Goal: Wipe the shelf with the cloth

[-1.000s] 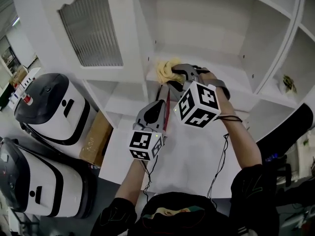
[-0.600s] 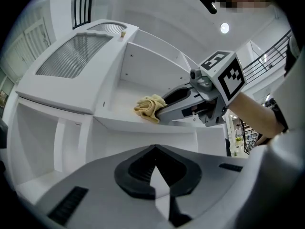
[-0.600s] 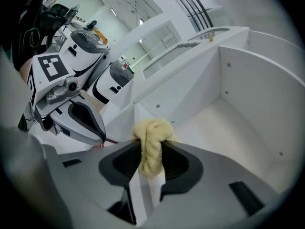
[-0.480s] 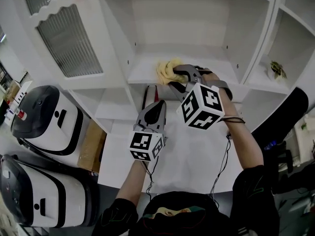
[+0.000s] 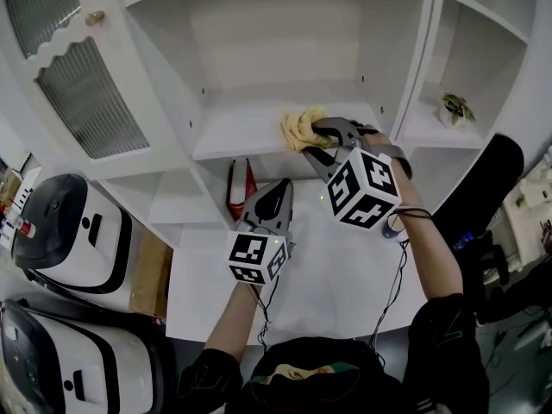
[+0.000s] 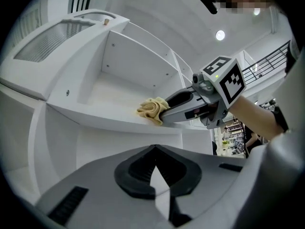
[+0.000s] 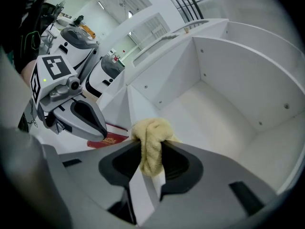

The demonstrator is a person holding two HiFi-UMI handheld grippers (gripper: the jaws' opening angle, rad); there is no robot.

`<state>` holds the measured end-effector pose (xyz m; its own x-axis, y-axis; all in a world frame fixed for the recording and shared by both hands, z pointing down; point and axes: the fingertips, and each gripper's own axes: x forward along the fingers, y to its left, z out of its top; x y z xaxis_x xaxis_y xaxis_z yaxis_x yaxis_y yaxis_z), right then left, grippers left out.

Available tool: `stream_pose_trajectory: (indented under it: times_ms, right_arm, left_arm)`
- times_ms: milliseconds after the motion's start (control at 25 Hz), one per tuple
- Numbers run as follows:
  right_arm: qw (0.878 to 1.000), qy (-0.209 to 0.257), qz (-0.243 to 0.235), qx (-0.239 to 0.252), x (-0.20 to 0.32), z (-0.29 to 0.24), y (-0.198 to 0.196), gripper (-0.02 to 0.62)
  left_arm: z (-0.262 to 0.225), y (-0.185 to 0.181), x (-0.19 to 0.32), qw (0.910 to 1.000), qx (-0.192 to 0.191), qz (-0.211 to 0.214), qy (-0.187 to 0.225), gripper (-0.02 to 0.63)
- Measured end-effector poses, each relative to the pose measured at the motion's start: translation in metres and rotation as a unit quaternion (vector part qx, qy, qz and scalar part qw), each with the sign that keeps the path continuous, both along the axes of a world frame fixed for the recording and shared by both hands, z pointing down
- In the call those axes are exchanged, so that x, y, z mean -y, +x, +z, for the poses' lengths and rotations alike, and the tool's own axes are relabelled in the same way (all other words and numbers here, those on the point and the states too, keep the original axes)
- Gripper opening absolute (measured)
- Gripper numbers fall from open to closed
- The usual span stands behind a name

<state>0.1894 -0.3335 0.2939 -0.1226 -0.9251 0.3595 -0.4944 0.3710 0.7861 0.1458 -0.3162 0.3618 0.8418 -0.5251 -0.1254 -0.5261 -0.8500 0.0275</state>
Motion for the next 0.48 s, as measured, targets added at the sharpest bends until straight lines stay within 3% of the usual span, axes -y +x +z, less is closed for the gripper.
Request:
stream_pose_trajectory:
  times_ms: [480]
  right_arm:
    - [0.996,0.011,0.084,0.007,-0.031,0.002,0.074,0.127]
  left_arm:
    - [-0.001,0.045,-0.028,0.9989,0.005,0.047,0.001,-0.002]
